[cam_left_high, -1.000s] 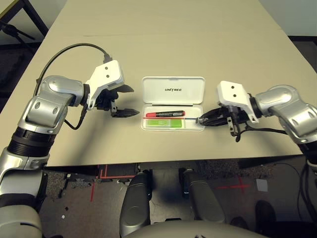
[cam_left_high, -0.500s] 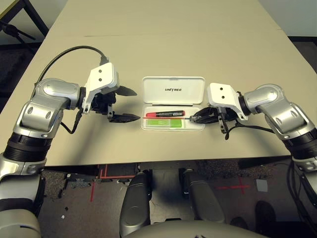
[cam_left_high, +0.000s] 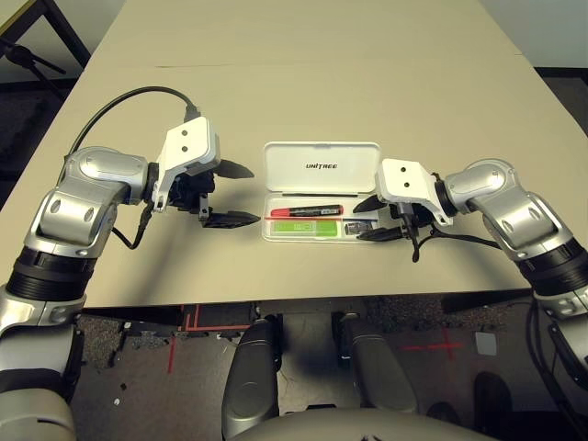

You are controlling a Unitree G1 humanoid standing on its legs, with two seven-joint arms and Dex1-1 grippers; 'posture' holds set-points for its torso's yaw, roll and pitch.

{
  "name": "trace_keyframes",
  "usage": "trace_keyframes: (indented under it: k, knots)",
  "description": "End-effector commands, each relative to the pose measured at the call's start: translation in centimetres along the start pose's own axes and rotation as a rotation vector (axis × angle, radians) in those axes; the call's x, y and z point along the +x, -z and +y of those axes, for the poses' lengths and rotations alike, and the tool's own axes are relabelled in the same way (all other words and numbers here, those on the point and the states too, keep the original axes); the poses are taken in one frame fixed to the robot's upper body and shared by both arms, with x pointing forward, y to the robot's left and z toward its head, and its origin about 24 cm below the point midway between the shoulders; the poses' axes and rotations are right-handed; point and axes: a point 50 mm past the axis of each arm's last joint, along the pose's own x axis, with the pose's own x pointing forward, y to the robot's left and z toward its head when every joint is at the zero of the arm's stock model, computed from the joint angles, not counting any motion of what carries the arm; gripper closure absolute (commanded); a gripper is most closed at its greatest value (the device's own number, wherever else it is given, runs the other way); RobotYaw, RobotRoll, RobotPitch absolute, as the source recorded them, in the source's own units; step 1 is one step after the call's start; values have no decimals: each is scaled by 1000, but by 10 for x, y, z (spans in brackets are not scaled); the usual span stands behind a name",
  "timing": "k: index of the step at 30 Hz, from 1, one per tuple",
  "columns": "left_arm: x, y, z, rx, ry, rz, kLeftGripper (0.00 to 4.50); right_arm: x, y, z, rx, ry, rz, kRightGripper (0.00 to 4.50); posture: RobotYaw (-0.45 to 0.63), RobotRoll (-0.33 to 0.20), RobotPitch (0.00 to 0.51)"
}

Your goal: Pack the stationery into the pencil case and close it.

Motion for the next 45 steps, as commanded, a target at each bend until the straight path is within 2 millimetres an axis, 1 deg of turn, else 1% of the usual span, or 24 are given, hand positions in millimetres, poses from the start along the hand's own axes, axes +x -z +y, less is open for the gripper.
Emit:
trace_keyframes:
  k: [1, 5, 9, 11, 12, 13, 14, 18, 22, 23, 29, 33, 36, 39, 45]
  knots:
    - [-7, 4, 5, -9, -32, 2, 0, -11, 2, 0, 52, -42, -65, 18, 22, 0, 203]
    - [-16, 12, 18, -29, -96, 18, 0, -33, 13, -2, 115, -76, -166, 18, 12, 0, 201]
    - [-25, 18, 31, -41, -151, 44, 0, -57, 21, -5, 126, -72, -272, 18, -2, 0, 198]
    - [-29, 22, 39, -96, -203, 69, 0, -67, 24, -7, 134, -40, -296, 18, -13, 0, 196]
    - [-30, 25, 44, -121, -235, 84, 370, -71, 25, -7, 138, -28, -304, 0, -13, 0, 196]
    - [-30, 27, 48, -140, -267, 95, 611, -74, 26, -8, 138, -18, -309, 0, -17, 0, 195]
    - [-30, 28, 51, -152, -299, 108, 949, -76, 27, -8, 139, -9, -312, 0, -22, 0, 194]
    - [-26, 32, 64, -188, -393, 135, 2590, -87, 35, -9, 152, 41, -283, 0, -30, 0, 193]
    - [-16, 32, 76, -181, -429, 134, 4169, -94, 39, -9, 157, 69, -317, 0, -44, 0, 194]
    - [-13, 30, 78, -176, -428, 129, 4472, -94, 40, -9, 162, 73, -321, 0, -48, 0, 193]
    - [12, 22, 93, -134, -439, 106, 4472, -92, 41, -5, 164, 68, -352, 0, -76, 0, 191]
    - [35, 11, 98, -74, -376, 99, 4472, -91, 42, 0, 172, 73, -368, 0, -107, 0, 188]
    - [51, 2, 98, -36, -308, 94, 4472, -92, 42, 4, 177, 88, -378, 0, -127, 0, 186]
    - [60, -2, 95, -9, -241, 91, 4472, -93, 42, 7, 183, 102, -379, 0, -137, 0, 184]
    - [63, -6, 90, 19, -138, 96, 4472, -92, 43, 10, 193, 113, -383, 0, -136, 0, 186]
